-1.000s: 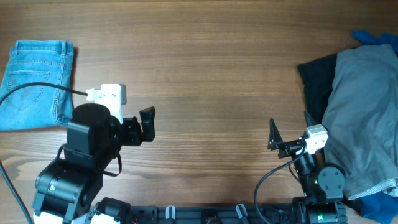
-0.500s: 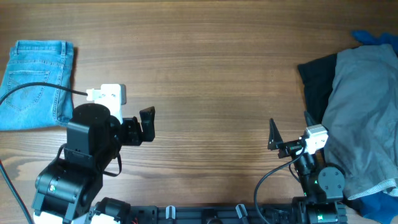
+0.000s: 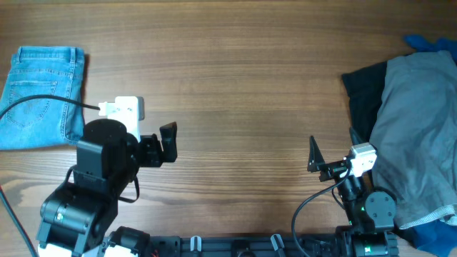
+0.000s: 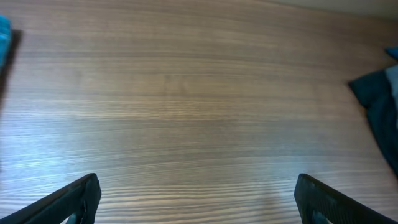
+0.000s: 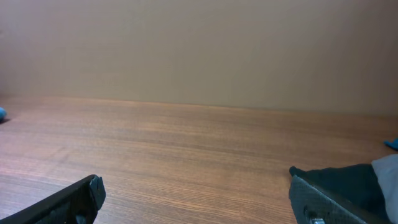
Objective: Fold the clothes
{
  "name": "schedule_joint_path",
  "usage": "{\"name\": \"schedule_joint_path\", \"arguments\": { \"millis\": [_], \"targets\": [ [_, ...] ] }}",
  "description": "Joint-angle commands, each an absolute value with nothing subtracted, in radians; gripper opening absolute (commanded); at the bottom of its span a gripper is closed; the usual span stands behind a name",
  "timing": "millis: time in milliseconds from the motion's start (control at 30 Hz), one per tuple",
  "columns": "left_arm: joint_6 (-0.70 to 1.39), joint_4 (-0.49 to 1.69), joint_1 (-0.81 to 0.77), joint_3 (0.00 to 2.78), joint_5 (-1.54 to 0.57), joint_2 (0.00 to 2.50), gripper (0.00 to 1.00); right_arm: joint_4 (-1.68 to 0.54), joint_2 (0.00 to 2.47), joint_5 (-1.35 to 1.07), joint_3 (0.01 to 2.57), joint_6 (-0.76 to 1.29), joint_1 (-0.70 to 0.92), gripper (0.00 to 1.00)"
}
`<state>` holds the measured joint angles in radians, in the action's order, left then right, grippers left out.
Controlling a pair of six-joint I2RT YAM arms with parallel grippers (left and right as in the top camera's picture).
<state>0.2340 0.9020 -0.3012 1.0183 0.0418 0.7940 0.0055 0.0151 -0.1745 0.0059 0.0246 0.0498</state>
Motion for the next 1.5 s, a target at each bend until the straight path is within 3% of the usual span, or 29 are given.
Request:
{"name": "schedule_joint_path", "arguments": {
  "millis": [0,200,367,667,900,1467],
  "targets": [
    [0.232,0.925,-0.266,1.000,0.106,0.744,1.00,0.012,0.004,-0.156,0.005,0.028,0.053,1.00],
    [0.241,0.884,-0.083,0.858,0.005,0.637,1.00,0.012,0.004,-0.157,0.005,0.028,0.053,1.00],
    [0.244,0.724,0.010,0.607,-0.037,0.442,1.00,0.012,0.004,-0.157,0.005,0.028,0.053,1.00],
    [0.274,0.391,0.011,0.195,-0.037,0.110,1.00,0.012,0.004,-0.157,0.005,0.028,0.053,1.00],
    [0.265,0.057,0.011,0.003,-0.024,0.003,1.00,0.012,0.004,-0.157,0.005,0.028,0.053,1.00],
    [0.243,0.074,0.011,0.006,-0.051,0.004,1.00,0.012,0.004,-0.157,0.005,0.028,0.053,1.00]
  ]
}}
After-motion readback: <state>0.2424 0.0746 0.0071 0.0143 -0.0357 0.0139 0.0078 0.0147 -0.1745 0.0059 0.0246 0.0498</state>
